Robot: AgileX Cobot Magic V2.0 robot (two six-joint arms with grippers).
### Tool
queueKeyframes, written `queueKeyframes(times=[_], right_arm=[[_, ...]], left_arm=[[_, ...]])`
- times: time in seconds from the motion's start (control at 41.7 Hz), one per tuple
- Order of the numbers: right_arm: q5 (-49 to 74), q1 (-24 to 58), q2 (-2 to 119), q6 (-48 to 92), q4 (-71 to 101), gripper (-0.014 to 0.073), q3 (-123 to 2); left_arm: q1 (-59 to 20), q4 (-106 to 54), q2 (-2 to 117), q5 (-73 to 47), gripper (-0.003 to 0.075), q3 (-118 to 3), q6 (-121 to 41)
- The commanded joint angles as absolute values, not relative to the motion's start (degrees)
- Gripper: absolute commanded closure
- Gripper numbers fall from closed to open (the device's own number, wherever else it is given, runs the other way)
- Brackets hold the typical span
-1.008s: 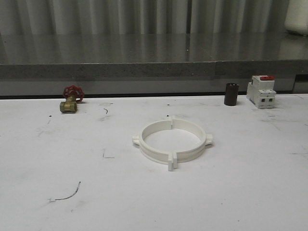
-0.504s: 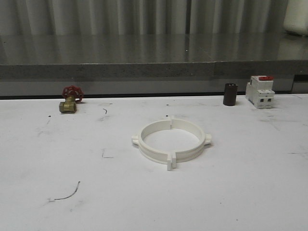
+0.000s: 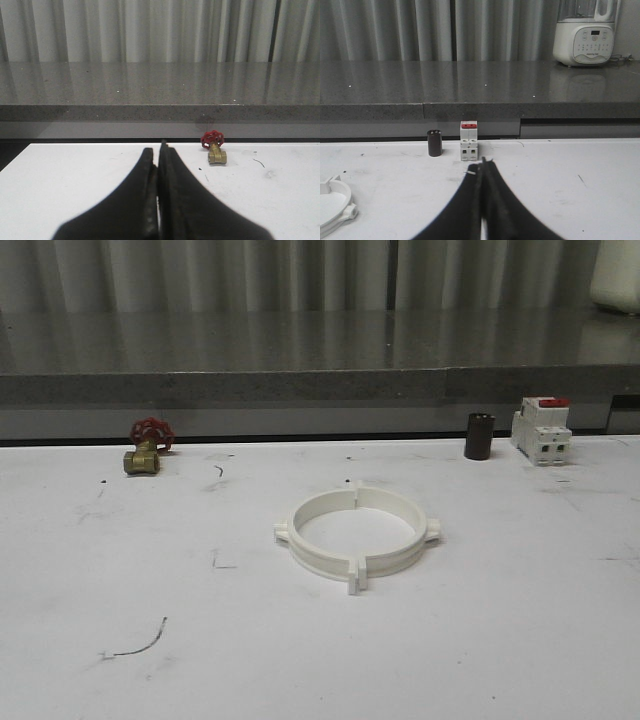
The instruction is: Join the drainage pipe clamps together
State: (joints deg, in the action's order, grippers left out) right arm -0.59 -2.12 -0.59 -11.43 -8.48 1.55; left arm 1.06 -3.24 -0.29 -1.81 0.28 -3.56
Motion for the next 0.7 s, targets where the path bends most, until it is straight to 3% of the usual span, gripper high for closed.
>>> queueKeyframes(times=[0.0,0.672], right_arm=[[-5.9,-2.5,-1.5,-11.3,-9.0,0.0710,1.3],[-6.1,-0.2,-1.5,-2.7,2.8,0.0710,1.3]], left_arm=[[0.5,-3.4,-0.8,3.2,0.0741,1.5,-3.0],[0.5,-3.4,-0.8,3.2,0.0741,1.5,-3.0]])
